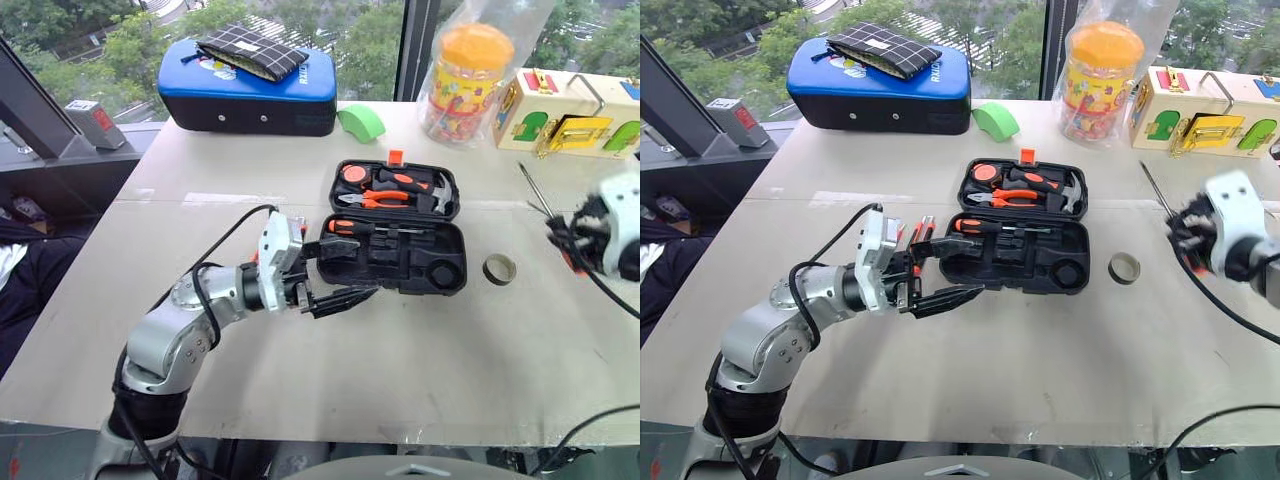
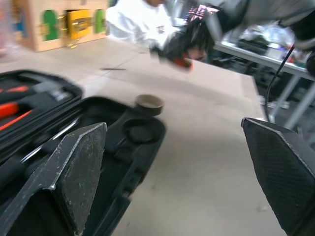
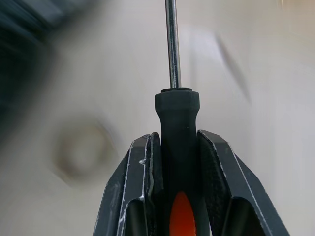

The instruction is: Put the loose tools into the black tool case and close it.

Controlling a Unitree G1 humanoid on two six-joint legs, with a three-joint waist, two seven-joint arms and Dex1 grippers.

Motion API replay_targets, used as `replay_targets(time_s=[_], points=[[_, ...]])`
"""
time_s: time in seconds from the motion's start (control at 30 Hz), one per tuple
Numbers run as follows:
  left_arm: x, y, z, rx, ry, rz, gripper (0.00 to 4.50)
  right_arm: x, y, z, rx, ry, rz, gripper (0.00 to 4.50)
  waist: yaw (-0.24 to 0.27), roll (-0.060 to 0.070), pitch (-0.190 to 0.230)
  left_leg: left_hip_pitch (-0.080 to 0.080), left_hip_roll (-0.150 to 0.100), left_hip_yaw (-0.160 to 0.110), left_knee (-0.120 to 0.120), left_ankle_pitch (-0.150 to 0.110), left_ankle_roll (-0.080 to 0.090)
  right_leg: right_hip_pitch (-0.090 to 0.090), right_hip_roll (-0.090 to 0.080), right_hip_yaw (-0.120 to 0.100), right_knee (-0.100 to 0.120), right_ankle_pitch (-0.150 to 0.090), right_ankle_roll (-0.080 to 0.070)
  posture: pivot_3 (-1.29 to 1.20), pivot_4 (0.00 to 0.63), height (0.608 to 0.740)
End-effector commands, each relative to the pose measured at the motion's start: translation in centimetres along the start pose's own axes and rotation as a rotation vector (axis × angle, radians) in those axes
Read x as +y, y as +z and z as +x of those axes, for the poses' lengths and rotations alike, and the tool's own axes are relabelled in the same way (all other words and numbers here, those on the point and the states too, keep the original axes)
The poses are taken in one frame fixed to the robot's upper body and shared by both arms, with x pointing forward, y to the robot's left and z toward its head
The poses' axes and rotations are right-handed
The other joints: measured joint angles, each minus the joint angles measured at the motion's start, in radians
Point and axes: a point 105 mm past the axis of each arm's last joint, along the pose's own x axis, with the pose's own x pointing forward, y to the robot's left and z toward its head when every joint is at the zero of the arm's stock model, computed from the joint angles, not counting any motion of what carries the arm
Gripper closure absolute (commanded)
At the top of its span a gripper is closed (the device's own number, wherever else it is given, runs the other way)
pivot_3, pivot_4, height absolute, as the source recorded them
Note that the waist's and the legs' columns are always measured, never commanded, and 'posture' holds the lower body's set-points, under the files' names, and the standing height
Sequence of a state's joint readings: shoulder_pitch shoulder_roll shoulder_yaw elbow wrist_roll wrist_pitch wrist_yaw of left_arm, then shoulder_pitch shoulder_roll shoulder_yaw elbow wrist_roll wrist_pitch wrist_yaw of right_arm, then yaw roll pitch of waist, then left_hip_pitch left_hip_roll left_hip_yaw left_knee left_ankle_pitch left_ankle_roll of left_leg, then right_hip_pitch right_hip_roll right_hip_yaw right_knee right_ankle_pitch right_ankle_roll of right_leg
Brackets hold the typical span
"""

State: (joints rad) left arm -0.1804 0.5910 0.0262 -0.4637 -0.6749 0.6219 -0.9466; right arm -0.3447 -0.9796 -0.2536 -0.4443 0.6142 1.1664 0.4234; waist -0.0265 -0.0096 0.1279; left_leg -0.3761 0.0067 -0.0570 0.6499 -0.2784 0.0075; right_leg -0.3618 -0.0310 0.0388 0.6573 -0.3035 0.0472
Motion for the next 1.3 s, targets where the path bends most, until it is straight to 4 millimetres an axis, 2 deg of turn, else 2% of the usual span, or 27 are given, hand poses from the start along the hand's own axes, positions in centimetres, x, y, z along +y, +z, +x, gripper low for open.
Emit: replay_targets(time_s=[0.03,0.13,0.23,0.33,0.5,0.57,0.67,0.8,0.93,1.0,1.03,1.07,1.17,1.23,1.3], points=[[0.0,1.2,-2.5,-0.053,0.068,-0.02,0.0,5.3,3.0,1.9,-0.069,0.239,-0.287,4.04,-0.007,0.001,0.001,0.0,0.0,0.0,0.0,0.0,0.0,0.0,0.0,0.0,0.0,0.0,0.0,0.0,0.15,0.74],[0.0,1.2,-3.6,-0.051,0.106,-0.041,0.0,6.9,3.6,3.5,-0.07,0.317,-0.431,4.04,-0.002,0.0,0.002,0.0,0.0,-0.001,0.0,0.0,0.0,-0.001,-0.005,-0.001,-0.001,0.0,0.0,0.0,0.15,0.74],[-0.9,0.4,-5.5,0.003,0.135,-0.042,0.0,9.2,2.8,6.4,-0.036,0.463,-0.714,4.04,0.008,-0.001,0.002,-0.002,-0.001,-0.002,0.0,0.0,0.0,-0.001,-0.007,-0.002,-0.003,0.0,0.0,0.0,0.15,0.74],[-0.9,-0.1,-6.3,0.035,0.161,-0.036,0.0,9.7,2.2,7.7,-0.006,0.539,-0.79,4.04,0.018,-0.001,0.003,-0.003,-0.002,-0.001,0.0,0.0,-0.001,-0.001,-0.008,-0.003,-0.005,0.0,0.0,0.0,0.15,0.74],[-0.7,-0.3,-6.7,0.047,0.188,-0.017,0.0,9.5,1.7,9.4,0.022,0.571,-0.911,4.04,0.02,0.0,0.003,-0.004,-0.003,-0.004,0.0,0.0,-0.001,-0.001,-0.012,-0.007,-0.006,0.0,0.0,0.0,0.15,0.74],[-0.7,-0.2,-6.6,0.041,0.199,-0.016,0.0,9.3,1.2,10.3,0.067,0.579,-0.932,4.04,0.012,0.0,0.003,-0.003,-0.003,-0.003,-0.001,0.0,-0.001,0.0,-0.012,-0.006,-0.006,0.0,-0.001,0.0,0.15,0.74],[-0.8,-0.2,-6.4,0.04,0.197,-0.008,0.0,9.3,0.6,11.0,0.103,0.603,-0.871,4.04,0.009,-0.001,0.003,-0.002,-0.003,-0.003,-0.002,0.0,-0.001,-0.001,-0.012,-0.006,-0.006,0.0,-0.001,0.0,0.15,0.74],[-0.7,-0.2,-6.4,0.044,0.19,0.003,0.0,9.6,-0.1,10.9,0.127,0.645,-0.846,4.04,0.016,0.0,0.003,-0.003,-0.003,-0.005,-0.002,0.0,-0.002,-0.001,-0.013,-0.008,-0.006,0.0,-0.001,0.0,0.15,0.74],[-0.8,-0.2,-6.3,0.06,0.17,0.02,0.0,10.1,-0.8,10.7,0.183,0.698,-0.748,4.04,0.016,-0.001,0.003,-0.003,-0.004,-0.004,-0.003,0.0,-0.002,-0.001,-0.015,-0.008,-0.007,0.0,-0.001,0.0,0.15,0.74],[-0.7,-0.2,-6.2,0.062,0.157,0.026,0.0,10.3,-0.9,10.6,0.183,0.713,-0.721,3.03,0.018,-0.001,0.003,-0.003,-0.004,-0.005,-0.003,0.0,-0.002,-0.001,-0.015,-0.009,-0.008,0.0,-0.001,0.0,0.15,0.74],[-0.8,-0.2,-6.1,0.067,0.149,0.032,0.0,10.2,-0.8,10.5,0.178,0.712,-0.722,2.74,0.018,-0.001,0.003,-0.003,-0.004,-0.006,-0.004,0.0,-0.002,-0.001,-0.015,-0.01,-0.009,0.0,-0.001,0.0,0.15,0.74],[-0.8,-0.2,-6.1,0.071,0.144,0.036,0.0,10.1,-0.8,10.5,0.174,0.709,-0.725,2.26,0.017,-0.001,0.003,-0.003,-0.004,-0.006,-0.004,0.0,-0.002,-0.001,-0.015,-0.01,-0.01,0.0,-0.001,0.0,0.15,0.74],[-0.7,-0.2,-6.1,0.082,0.128,0.045,0.0,9.9,0.8,9.6,0.075,0.695,-0.729,1.14,0.014,-0.001,0.002,-0.003,-0.004,-0.006,-0.008,0.0,-0.002,0.0,-0.015,-0.01,-0.012,0.0,-0.001,0.0,0.15,0.74],[-0.7,-0.3,-6.0,0.087,0.119,0.049,0.0,9.9,2.4,8.9,-0.016,0.691,-0.714,1.14,0.01,-0.001,0.002,-0.003,-0.004,-0.006,-0.009,0.001,-0.003,-0.001,-0.015,-0.01,-0.013,0.0,-0.001,0.0,0.15,0.74],[-0.7,-0.3,-5.9,0.089,0.109,0.054,0.0,10.0,4.1,7.7,-0.123,0.711,-0.611,1.14,0.01,0.0,0.003,-0.003,-0.004,-0.005,-0.01,0.001,-0.002,-0.001,-0.015,-0.01,-0.013,0.0,-0.001,0.0,0.15,0.74]])
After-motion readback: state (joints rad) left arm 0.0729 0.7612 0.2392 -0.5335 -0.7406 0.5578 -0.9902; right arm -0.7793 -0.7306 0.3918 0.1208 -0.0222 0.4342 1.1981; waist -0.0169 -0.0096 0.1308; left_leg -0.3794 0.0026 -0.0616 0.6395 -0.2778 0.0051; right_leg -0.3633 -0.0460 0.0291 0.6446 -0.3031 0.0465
